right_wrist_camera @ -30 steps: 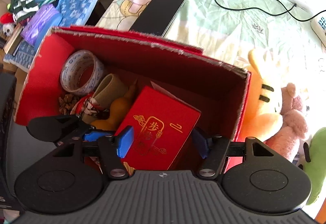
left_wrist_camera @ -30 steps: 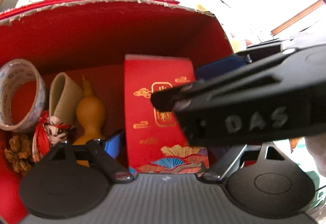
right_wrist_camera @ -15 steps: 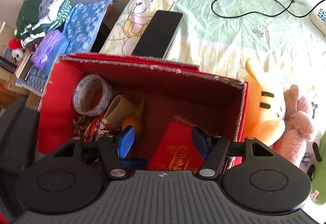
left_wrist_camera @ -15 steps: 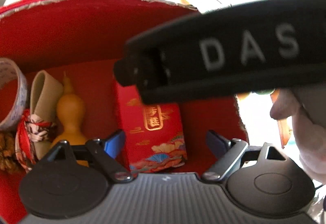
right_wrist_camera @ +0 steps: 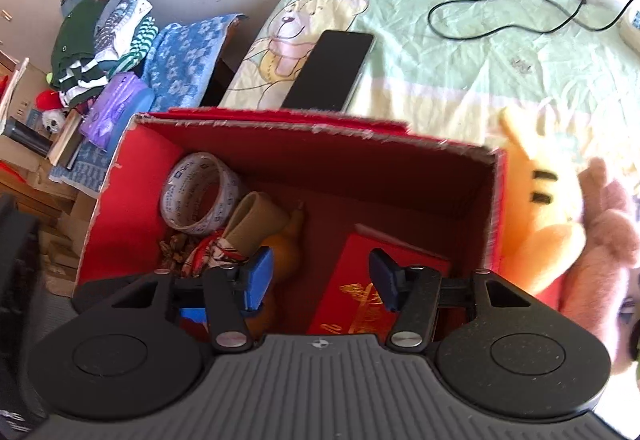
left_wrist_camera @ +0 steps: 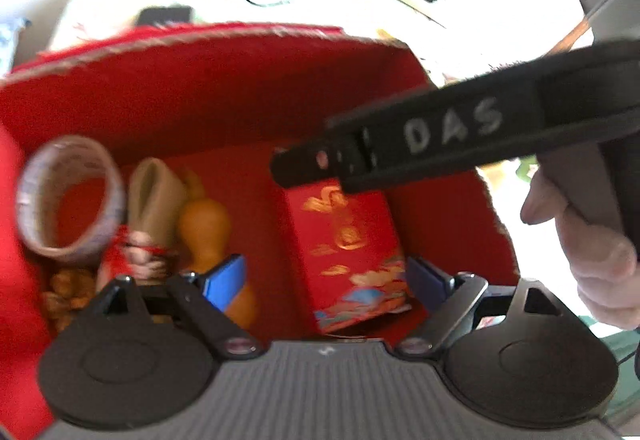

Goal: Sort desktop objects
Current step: 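Open the right tool to release the carton in the box corner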

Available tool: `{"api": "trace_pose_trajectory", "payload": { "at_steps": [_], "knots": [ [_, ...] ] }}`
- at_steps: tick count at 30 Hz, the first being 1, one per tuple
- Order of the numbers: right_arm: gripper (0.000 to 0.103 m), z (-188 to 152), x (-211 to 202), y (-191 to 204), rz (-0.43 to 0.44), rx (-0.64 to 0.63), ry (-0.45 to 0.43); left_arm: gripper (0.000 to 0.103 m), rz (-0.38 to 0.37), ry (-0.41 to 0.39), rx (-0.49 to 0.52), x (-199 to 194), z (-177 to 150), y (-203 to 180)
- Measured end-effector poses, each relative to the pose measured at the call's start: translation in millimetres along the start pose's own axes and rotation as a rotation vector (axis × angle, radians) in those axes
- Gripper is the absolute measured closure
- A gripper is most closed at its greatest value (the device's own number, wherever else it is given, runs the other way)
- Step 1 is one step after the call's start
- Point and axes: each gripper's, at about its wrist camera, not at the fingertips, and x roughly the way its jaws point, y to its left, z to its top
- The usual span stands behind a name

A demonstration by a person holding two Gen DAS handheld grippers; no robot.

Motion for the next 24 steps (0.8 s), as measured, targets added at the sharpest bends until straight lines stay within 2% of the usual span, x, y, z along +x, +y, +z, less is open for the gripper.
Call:
{"api": "trace_pose_trajectory", "payload": {
  "at_steps": [1,4,10,15,18,24],
  "knots": [
    [0.046,-0.9,2.8,1.3,0.012,0.005,0.002,0.015,0.016,-0.007,0.028,-4.4,-1.4,1.4],
    [0.046,-3.0,11.3,6.4,0.047,0.022,0.005,0.015,0.045,-0.044,0.030,-22.0,-12.2,13.5],
    [0.046,-6.6,31.7,16.6,0.076,0.047,0.044,0.015,0.090,-0.022,0.016,-22.2,-16.8,33.1],
    [0.047,-13.2,42.3,15.8,0.024,0.072,0.054,0.015,0.133,0.016,0.004,-11.6,-16.7,36.8],
    [0.053,-19.2,44.1,11.7,-0.001,0.079,0.037,0.015,0.149,0.028,-0.010,-14.3,-20.6,38.3],
    [0.053,-26.8,36.7,10.5,0.001,0.084,-0.029,0.015,0.204,0.029,0.002,-10.3,-19.2,35.4]
  ]
}}
